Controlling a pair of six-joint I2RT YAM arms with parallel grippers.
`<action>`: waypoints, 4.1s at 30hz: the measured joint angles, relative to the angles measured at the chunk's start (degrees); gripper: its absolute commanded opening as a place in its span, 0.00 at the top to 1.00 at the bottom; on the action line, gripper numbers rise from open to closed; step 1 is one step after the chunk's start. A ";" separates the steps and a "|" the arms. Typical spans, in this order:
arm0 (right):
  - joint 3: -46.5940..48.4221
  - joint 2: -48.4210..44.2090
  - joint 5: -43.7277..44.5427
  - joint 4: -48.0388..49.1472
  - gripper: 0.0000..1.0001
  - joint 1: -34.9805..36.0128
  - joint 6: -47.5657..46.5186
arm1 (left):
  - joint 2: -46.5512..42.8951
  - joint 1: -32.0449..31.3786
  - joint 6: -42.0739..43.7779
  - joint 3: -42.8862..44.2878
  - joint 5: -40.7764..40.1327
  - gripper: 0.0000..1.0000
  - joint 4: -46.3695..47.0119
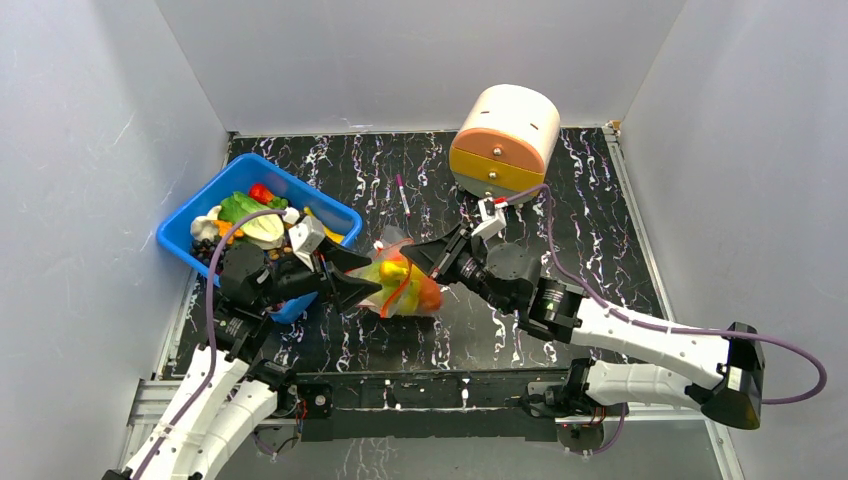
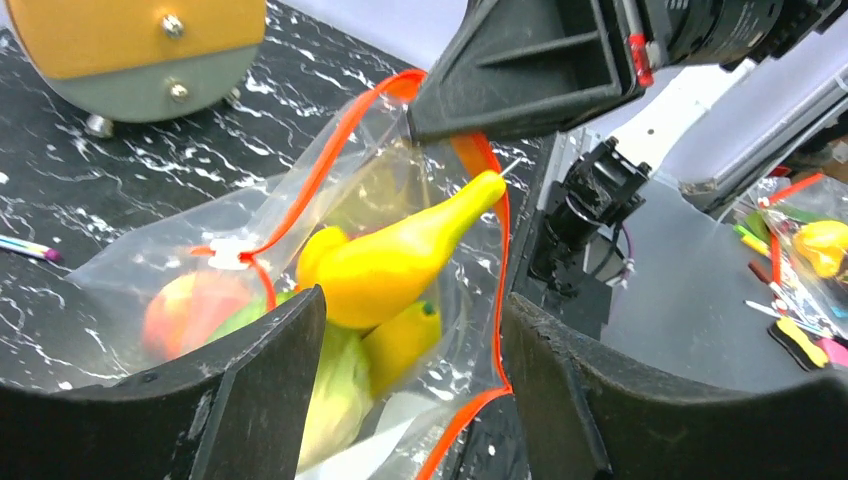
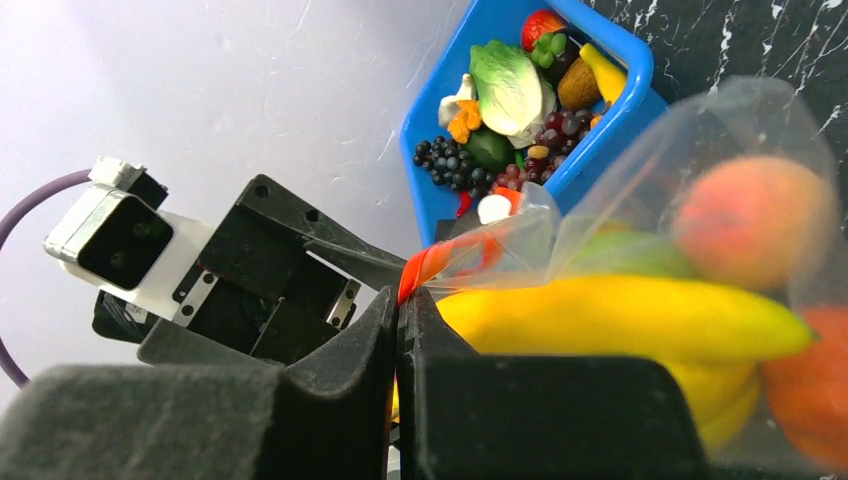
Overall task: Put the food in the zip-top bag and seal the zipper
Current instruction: Adjust the fake fruit in the zipper food storage bag.
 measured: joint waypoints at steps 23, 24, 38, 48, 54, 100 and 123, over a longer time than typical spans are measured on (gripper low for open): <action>0.02 -2.80 -7.65 -4.83 1.00 -0.46 -5.07 | -0.07 -0.20 22.34 2.29 9.62 0.55 -6.23; 0.02 -2.67 -8.33 -4.85 1.00 -0.46 -5.51 | 0.61 -0.20 23.45 2.78 10.49 0.54 -6.45; 2.99 -0.24 -16.00 -5.86 1.00 -0.46 -11.08 | 5.51 -0.20 25.05 2.62 24.28 0.54 -0.63; 4.33 1.99 -18.16 -5.77 1.00 -0.46 -11.52 | 8.41 -0.20 24.39 1.49 27.93 0.72 2.75; 5.14 3.32 -18.84 -5.73 1.00 -0.48 -11.56 | 9.81 -0.20 26.16 1.46 27.93 0.87 1.86; 15.10 10.36 -18.10 -18.88 1.00 -1.11 -20.35 | 14.86 -0.66 29.79 2.51 10.56 0.51 -12.33; 15.50 1.29 -12.50 -21.88 1.00 -1.33 -29.70 | 15.06 -0.57 31.95 3.15 -5.42 0.50 -11.34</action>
